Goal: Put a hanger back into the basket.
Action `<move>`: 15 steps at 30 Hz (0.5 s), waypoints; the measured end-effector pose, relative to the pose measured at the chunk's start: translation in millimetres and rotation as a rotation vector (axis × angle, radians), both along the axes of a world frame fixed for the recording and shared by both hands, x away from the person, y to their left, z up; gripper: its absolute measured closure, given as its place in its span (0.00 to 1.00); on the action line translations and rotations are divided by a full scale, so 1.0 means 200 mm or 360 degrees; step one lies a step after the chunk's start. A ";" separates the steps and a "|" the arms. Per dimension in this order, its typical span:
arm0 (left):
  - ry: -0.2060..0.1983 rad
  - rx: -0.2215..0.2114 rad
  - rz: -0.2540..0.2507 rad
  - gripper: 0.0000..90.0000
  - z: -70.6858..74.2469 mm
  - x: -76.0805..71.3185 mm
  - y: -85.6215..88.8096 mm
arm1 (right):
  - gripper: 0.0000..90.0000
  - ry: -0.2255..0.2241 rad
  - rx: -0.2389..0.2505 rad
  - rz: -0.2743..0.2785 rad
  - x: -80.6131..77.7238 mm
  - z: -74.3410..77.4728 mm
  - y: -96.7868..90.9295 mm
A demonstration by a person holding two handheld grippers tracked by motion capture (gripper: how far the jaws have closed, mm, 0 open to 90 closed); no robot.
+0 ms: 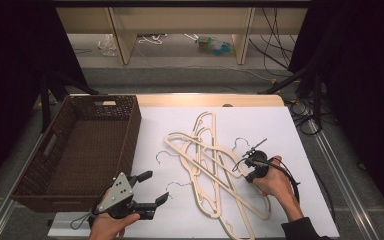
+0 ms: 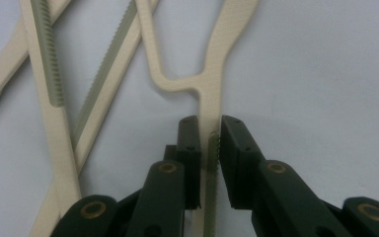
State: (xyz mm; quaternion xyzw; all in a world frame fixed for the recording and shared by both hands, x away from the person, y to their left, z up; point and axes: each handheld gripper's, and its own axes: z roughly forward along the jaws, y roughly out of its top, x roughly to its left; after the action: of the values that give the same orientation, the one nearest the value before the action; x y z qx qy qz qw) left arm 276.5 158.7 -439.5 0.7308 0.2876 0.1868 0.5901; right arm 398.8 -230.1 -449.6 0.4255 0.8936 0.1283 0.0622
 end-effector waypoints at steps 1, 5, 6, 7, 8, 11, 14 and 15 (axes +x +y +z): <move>0.0000 0.0000 0.0000 0.20 0.00 0.00 0.00 | 0.89 -0.0019 0.0010 0.0004 -0.01 0.00 0.00; -0.0010 0.0011 -0.0010 0.20 0.00 0.00 0.00 | 0.89 -0.0033 -0.0010 0.0065 -0.01 0.02 0.00; -0.0009 0.0012 -0.0010 0.20 0.00 0.00 0.00 | 0.89 -0.0051 -0.0015 0.0084 -0.02 0.03 -0.01; -0.0010 0.0013 -0.0009 0.20 0.00 0.00 0.00 | 0.89 -0.0040 -0.0016 0.0086 -0.02 0.03 -0.01; -0.0003 0.0007 -0.0009 0.20 0.00 0.00 -0.01 | 0.89 -0.0048 -0.0013 0.0100 -0.03 0.04 0.00; -0.0010 0.0011 0.0000 0.20 -0.01 0.03 -0.03 | 0.89 -0.0048 -0.0028 0.0138 -0.05 0.06 -0.01; 0.0025 0.0067 -0.0028 0.21 -0.01 0.09 -0.10 | 0.89 -0.0055 -0.0027 0.0151 -0.07 0.07 0.00; 0.0044 0.0115 -0.0060 0.21 -0.01 0.14 -0.17 | 0.89 -0.0060 -0.0046 0.0168 -0.08 0.08 0.00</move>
State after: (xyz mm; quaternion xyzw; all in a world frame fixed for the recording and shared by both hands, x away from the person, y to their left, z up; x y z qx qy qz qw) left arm 304.8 124.3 -442.1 0.7595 0.2749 0.1757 0.5627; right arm 382.3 -229.6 -434.0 0.3744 0.9153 0.1264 0.0782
